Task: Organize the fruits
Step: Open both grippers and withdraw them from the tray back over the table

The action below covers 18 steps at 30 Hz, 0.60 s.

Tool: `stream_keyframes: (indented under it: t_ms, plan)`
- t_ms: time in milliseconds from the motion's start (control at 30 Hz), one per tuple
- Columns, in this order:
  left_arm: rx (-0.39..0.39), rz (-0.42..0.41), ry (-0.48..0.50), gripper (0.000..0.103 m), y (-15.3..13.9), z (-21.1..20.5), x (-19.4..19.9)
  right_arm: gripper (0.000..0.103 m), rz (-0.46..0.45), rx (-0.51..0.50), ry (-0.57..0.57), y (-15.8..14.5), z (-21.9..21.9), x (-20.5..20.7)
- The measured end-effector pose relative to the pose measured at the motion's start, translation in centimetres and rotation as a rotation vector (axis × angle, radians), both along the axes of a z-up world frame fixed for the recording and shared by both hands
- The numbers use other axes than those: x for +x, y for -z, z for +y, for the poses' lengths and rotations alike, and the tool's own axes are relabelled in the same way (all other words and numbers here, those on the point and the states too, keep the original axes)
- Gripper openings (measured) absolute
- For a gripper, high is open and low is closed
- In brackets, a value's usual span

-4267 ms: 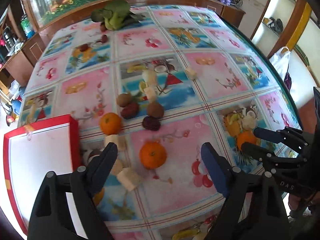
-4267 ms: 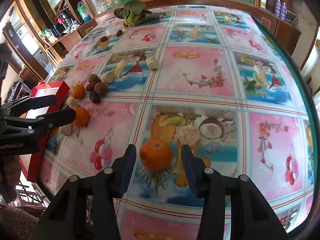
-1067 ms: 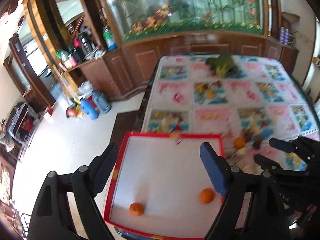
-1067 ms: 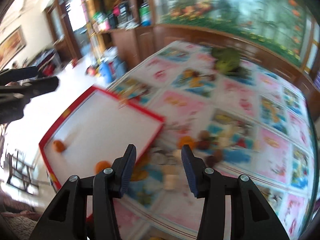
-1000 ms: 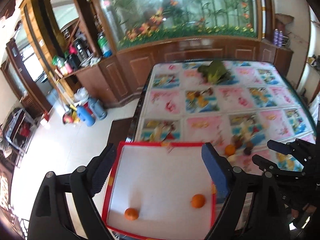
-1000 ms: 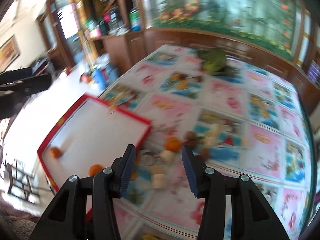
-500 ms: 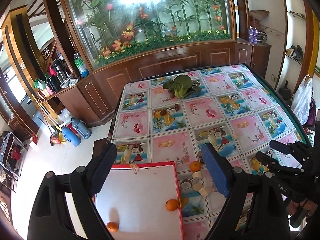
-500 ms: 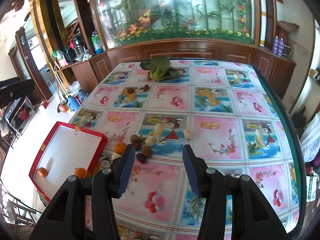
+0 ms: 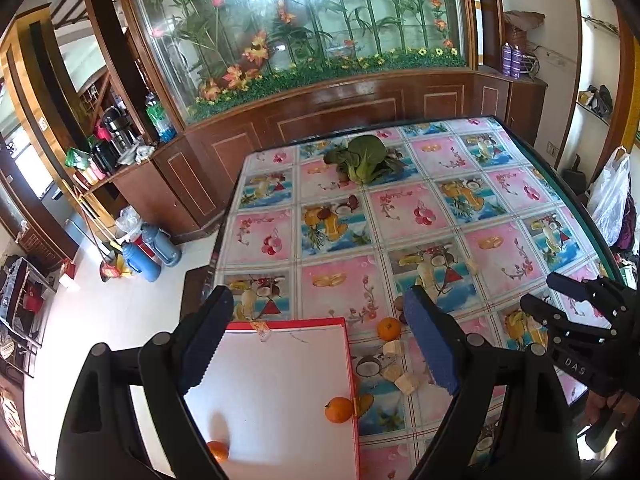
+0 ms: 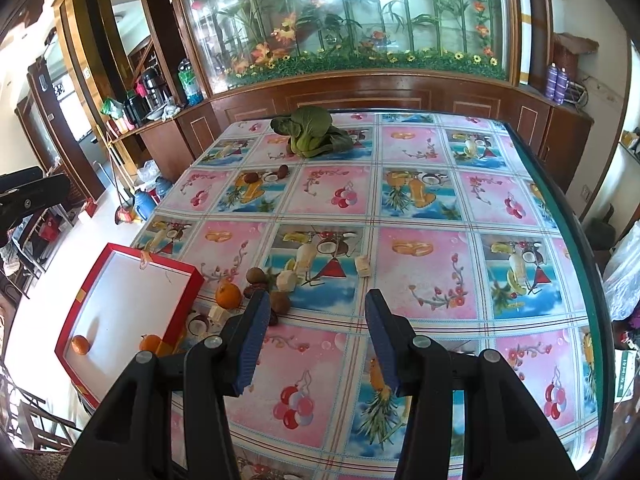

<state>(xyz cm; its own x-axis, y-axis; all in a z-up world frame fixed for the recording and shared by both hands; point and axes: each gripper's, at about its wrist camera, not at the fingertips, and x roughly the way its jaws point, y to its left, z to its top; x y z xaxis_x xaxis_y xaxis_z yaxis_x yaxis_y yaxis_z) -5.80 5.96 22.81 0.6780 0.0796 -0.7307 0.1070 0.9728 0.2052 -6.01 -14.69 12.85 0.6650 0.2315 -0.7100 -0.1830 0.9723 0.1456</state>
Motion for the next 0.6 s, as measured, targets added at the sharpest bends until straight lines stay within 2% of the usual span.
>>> stream_keyframes:
  t_ms: [100, 233, 333, 433, 600]
  plan:
    - [-0.015, 0.089, 0.011, 0.091, 3.0, 0.5, 1.1, 0.049, 0.031, -0.026, 0.019, 1.0, -1.4, 0.3]
    - [-0.015, 0.265, 0.01, 0.091, 9.4, 2.0, 1.8, 0.049, 0.107, -0.052, 0.072, 3.3, -4.3, 0.3]
    - [-0.013, 0.343, -0.002, 0.091, 12.5, 2.9, 1.6, 0.049, 0.165, -0.061, 0.099, 5.1, -6.3, -0.1]
    - [-0.029, 0.385, -0.012, 0.091, 14.1, 3.3, 1.6, 0.049, 0.217, -0.065, 0.099, 6.6, -7.4, -0.2]
    - [-0.09, 0.394, 0.019, 0.091, 14.5, 1.8, 3.5, 0.049, 0.261, -0.042, 0.091, 8.0, -8.5, 0.6]
